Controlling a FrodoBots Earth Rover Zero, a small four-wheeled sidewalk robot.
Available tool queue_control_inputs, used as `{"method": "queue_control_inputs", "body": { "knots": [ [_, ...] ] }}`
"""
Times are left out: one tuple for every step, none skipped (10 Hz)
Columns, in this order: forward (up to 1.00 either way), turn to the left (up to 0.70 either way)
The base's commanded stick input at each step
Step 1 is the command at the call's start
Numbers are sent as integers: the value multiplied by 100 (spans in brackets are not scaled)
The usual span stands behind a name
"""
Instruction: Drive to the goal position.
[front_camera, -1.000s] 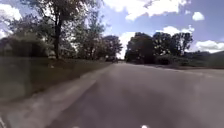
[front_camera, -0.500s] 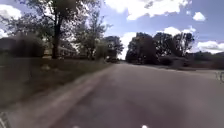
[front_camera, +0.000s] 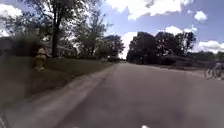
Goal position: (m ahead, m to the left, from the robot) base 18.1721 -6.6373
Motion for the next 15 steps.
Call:
{"method": "queue_control_inputs", "body": {
  "knots": [
    [85,0],
    [85,0],
    [85,0],
    [85,0],
    [85,0],
    [85,0],
    [85,0],
    [85,0],
    [85,0],
    [85,0],
    [85,0],
    [85,0],
    [85,0],
    [85,-9],
    [85,-24]
  ]
}}
